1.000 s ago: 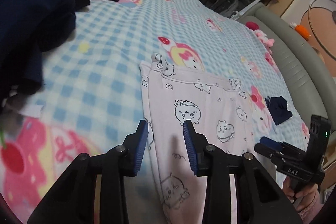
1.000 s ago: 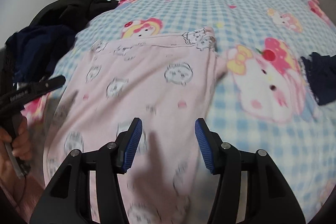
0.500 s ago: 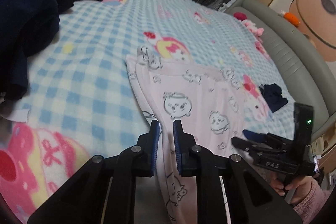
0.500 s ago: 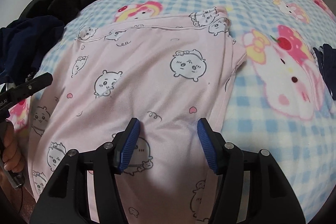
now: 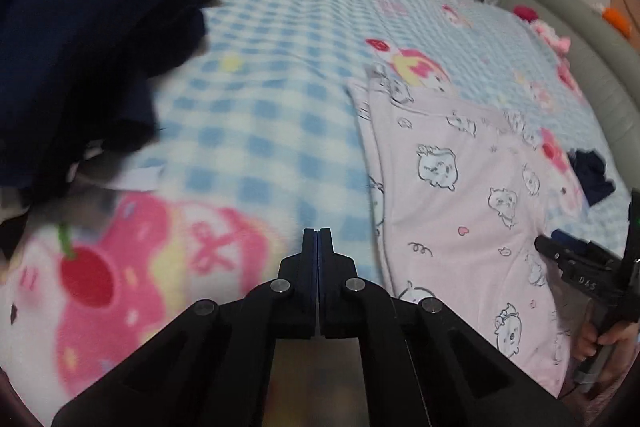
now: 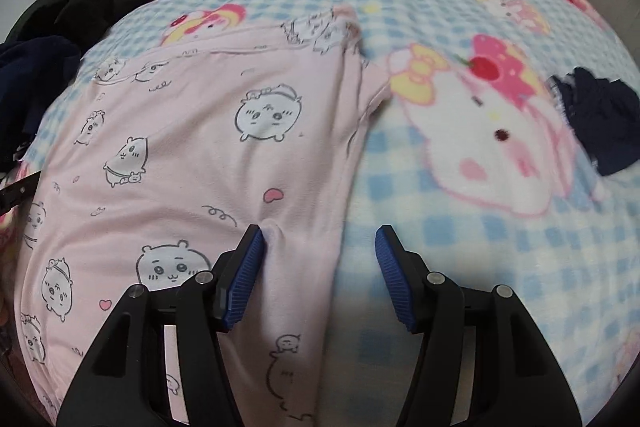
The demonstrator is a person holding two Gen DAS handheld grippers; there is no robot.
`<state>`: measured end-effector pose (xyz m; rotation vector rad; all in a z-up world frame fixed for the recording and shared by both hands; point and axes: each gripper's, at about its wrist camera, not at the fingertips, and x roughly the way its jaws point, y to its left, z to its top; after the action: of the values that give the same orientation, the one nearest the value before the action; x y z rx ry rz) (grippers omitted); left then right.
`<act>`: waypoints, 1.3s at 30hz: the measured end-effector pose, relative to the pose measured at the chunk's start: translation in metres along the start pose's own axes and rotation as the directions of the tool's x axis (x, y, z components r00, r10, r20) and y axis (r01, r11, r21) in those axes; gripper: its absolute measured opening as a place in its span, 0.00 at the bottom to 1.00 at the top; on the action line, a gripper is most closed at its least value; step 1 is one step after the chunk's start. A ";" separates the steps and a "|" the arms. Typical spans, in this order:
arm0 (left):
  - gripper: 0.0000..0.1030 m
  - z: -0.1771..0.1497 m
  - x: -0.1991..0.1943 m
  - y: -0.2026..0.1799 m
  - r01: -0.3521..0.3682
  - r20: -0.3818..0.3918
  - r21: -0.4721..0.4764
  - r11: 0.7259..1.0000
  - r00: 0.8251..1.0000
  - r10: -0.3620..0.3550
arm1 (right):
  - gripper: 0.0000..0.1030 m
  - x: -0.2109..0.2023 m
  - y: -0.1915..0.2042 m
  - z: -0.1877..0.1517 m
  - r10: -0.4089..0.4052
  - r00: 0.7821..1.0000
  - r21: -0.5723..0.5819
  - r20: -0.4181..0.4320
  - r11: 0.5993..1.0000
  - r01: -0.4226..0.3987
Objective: Fold clothes
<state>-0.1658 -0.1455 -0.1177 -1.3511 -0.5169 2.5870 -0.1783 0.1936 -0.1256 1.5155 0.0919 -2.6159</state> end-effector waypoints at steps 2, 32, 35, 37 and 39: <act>0.01 0.003 -0.011 0.007 0.068 0.036 -0.030 0.997 0.997 -0.067 | 0.57 -0.011 -0.002 0.002 0.049 0.998 0.020 0.029 0.999 -0.049; 0.27 0.070 0.057 -0.041 0.139 0.033 0.223 0.965 0.988 -0.150 | 0.58 0.018 -0.033 0.100 0.033 0.987 0.064 0.156 0.997 -0.044; 0.27 0.062 0.072 -0.061 0.080 -0.006 0.315 0.946 0.997 -0.082 | 0.58 0.036 -0.009 0.101 0.123 0.991 -0.060 0.048 0.991 -0.121; 0.25 0.064 0.088 -0.048 -0.027 -0.040 0.275 0.961 0.998 0.039 | 0.58 0.054 0.010 0.095 0.107 0.993 -0.138 -0.048 0.984 -0.113; 0.15 0.071 0.082 -0.034 -0.054 -0.030 0.201 0.978 0.998 0.061 | 0.58 0.060 0.012 0.092 0.032 0.999 -0.150 -0.036 0.988 -0.037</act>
<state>-0.2712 -0.1041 -0.1300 -1.3592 -0.2077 2.5729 -0.2854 0.1676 -0.1320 1.4960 0.2584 -2.4945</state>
